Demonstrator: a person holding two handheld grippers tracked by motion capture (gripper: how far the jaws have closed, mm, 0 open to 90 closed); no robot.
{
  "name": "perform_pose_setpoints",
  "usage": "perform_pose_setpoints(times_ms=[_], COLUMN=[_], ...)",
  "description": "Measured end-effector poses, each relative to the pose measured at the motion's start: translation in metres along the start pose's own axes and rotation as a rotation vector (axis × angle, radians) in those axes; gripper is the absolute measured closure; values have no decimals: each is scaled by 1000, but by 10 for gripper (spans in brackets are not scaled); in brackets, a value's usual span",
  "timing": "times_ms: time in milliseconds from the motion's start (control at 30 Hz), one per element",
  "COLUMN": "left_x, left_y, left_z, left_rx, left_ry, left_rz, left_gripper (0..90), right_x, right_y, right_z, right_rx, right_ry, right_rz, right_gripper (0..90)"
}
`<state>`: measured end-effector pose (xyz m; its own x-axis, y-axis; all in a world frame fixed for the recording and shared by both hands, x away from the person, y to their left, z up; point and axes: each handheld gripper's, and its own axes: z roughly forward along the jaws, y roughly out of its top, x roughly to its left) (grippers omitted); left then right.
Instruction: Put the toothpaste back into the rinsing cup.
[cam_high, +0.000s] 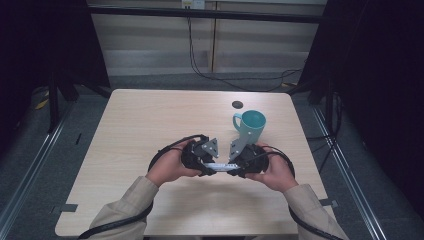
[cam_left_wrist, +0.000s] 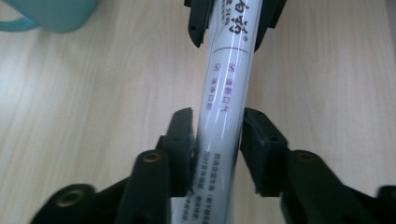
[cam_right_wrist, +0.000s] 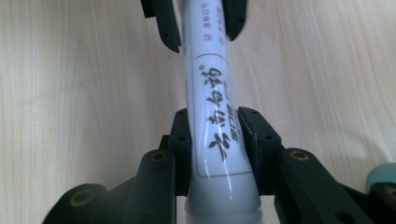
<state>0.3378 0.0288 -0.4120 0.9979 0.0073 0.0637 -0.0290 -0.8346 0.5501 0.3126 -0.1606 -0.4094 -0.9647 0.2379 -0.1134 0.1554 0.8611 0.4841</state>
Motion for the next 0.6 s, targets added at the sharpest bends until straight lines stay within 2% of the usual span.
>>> perform_pose_setpoints(times_ms=[67,167,267,300,333,367,533,600], left_x=[0,0,1,2,3,4,3,3], left_y=[-1,-4,-10,-12,-13,-15,-17,-17], left_z=[1,0,-1,-1,-2,-3,-2,-1], left_rx=[-4,8,40,36,32,29,34,40], left_ry=[11,38,69,72,71,69,62,79], left_rz=[-5,12,22,26,28,28,46,54], left_gripper=[527,433,414,408,398,398,421,486], right_x=[0,-1,-2,-3,-2,-2,-2,-2], right_y=[0,-3,-5,-6,-7,-8,-9,-9], right_z=[-3,-9,-12,-13,-15,-16,-18,-18], right_rx=[11,8,1,2,13,5,-13,-14], right_ry=[-17,-20,-29,-32,-32,-40,-33,-27], right_rz=[11,8,6,-1,12,-2,6,6], right_gripper=[685,686,686,686,685,685,684,685])
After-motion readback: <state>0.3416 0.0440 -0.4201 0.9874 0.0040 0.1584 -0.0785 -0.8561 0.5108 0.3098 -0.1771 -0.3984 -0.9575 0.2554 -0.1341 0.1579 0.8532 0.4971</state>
